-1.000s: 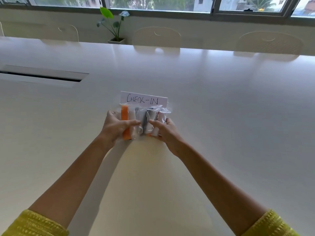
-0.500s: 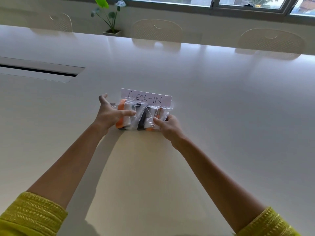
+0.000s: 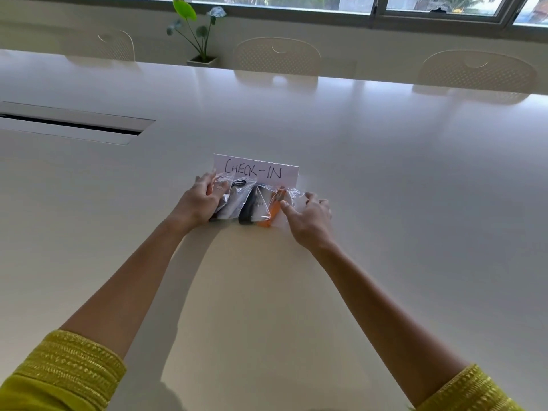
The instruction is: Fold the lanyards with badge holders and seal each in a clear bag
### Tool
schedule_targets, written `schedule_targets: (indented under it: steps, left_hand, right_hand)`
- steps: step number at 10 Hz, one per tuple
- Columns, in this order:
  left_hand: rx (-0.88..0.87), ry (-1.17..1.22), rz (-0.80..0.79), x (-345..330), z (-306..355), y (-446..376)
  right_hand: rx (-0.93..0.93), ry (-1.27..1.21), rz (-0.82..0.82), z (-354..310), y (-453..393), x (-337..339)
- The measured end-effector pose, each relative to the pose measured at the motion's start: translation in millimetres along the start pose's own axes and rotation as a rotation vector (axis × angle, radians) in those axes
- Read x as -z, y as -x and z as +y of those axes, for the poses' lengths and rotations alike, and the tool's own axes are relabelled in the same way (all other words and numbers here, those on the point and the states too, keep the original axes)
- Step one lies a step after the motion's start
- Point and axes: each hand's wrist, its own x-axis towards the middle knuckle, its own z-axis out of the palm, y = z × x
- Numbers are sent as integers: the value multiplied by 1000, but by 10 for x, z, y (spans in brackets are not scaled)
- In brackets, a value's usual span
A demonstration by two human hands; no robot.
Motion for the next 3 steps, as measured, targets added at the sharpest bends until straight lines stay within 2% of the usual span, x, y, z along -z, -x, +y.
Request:
schedule_targets:
  steps: [2,3]
  left_hand:
    - [-96,-98,230,-222,239,202]
    - [-140,-54,281,-351,402,325]
  right_hand:
    - [117,-31,102,240,60,256]
    - [150,-11,152,321,68,396]
